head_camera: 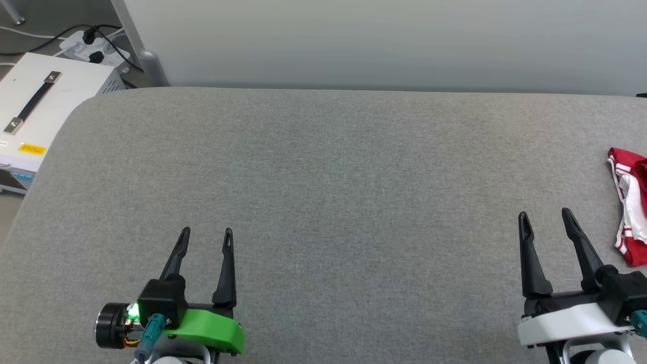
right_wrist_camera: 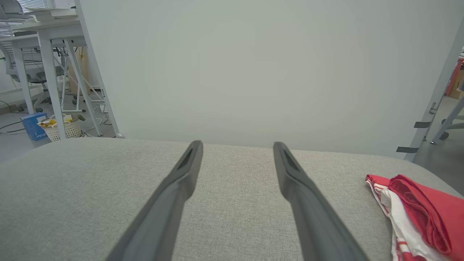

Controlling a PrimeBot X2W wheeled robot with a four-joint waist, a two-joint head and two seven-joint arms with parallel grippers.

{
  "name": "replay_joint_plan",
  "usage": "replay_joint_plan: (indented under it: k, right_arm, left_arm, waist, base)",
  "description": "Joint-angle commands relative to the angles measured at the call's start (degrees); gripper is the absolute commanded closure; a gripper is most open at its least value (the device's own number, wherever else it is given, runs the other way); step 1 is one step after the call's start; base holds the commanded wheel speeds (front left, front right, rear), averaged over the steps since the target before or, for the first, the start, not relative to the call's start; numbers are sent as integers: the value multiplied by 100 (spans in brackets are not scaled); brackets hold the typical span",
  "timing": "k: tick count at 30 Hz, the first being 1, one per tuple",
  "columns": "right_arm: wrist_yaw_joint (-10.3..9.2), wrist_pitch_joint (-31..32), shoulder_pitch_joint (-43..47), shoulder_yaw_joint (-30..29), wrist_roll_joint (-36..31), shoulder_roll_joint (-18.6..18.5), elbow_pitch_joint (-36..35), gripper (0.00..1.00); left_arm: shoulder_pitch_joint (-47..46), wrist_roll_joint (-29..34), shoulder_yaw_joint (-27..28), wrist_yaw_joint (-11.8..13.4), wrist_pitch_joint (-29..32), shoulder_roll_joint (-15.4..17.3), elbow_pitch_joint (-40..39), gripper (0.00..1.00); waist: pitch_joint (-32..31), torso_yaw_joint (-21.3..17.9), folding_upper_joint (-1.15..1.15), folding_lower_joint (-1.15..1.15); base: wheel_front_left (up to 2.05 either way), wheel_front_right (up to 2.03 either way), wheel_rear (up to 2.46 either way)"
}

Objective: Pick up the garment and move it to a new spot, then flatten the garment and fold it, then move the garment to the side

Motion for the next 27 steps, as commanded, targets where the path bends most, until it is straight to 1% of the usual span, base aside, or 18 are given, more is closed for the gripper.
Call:
replay_joint_plan:
  k: [1, 8, 16, 17, 27]
  right_arm:
    - [-5, -26, 85, -23, 67, 28, -37, 0]
    - [-5, -26, 244, -43, 210, 48, 17, 0]
    - [-5, -26, 248, -32, 208, 49, 66, 0]
    - [0, 1, 197, -27, 199, 41, 48, 100]
    - [0, 55, 180, -17, 170, 40, 60, 100]
  left_arm:
    - [78, -43, 11, -48, -34, -22, -9, 0]
    - [132, -37, 63, -108, -34, -55, -35, 0]
    - [169, -16, 96, -136, -34, -72, -21, 0]
    - [75, -1, 77, -103, 0, -42, -15, 100]
    - [66, 12, 68, -96, 59, -42, -21, 100]
  waist:
    - [-12, 1, 0, 0]
    - [-68, -8, 0, 0]
    - [-98, -10, 0, 0]
    - [-98, -10, 0, 0]
    - [-114, -19, 0, 0]
  base:
    - [0, 0, 0]
    - [0, 0, 0]
    - [0, 0, 0]
    - [0, 0, 0]
    - [0, 0, 0]
